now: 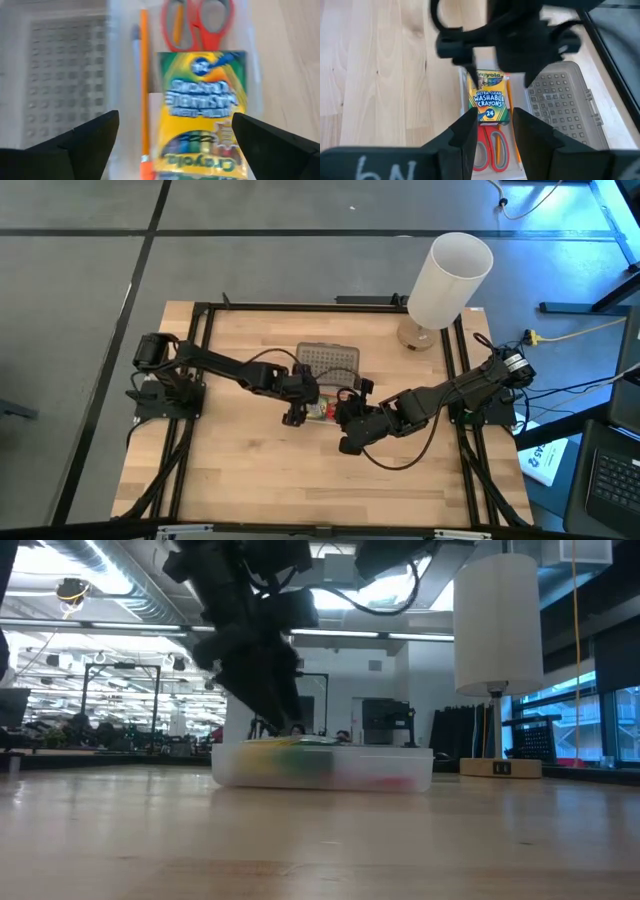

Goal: Pack school essentials
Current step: Close the supply box

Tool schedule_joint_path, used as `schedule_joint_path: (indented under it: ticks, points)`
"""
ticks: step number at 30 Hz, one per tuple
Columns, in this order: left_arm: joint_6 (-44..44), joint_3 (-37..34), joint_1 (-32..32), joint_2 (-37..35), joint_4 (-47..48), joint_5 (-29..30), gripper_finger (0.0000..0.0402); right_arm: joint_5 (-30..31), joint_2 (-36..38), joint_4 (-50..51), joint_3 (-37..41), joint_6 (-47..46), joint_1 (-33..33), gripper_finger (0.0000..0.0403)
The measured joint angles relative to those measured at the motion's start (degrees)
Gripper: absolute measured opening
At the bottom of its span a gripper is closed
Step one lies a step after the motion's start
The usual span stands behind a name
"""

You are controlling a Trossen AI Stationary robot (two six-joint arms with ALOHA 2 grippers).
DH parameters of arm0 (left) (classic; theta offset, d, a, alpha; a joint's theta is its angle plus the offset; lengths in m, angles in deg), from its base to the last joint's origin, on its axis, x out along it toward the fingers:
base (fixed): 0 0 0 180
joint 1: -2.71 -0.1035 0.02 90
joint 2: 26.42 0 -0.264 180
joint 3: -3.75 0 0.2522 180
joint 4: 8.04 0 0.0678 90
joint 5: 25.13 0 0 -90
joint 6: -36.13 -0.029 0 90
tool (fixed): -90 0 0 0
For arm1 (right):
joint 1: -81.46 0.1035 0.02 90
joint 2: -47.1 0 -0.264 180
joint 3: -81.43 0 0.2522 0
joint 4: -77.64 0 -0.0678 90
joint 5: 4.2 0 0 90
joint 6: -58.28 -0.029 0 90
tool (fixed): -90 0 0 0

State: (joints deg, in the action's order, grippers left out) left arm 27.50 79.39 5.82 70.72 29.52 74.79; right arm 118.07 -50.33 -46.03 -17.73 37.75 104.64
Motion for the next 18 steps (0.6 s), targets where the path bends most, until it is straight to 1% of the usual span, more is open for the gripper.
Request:
schedule_joint_path:
  ticks: [6, 10, 12, 15, 18]
  points:
    - [4.0, 0.0, -2.2, -4.8, 2.6, 0.3, 0.0378, 0.0, 0.0, -0.2, 0.0, 0.0, 0.0, 0.0126]
    - [6.0, 0.1, -4.4, -7.1, 7.2, 4.1, 0.0375, 0.0, 0.0, -0.4, 0.0, 0.0, 0.0, 0.0126]
    - [6.6, 0.1, -5.8, -7.9, 9.1, 4.4, 0.0374, 0.0, 0.0, -0.8, 0.0, 0.0, 0.0, 0.0126]
    - [7.0, 0.1, -8.2, -8.0, 12.3, 2.8, 0.0373, 0.0, 0.0, -1.3, 0.0, 0.0, 0.0, 0.0126]
    - [6.9, 0.0, -11.5, -7.9, 13.5, -1.9, 0.0373, 0.0, 0.0, -1.3, 0.0, 0.0, 0.0, 0.0126]
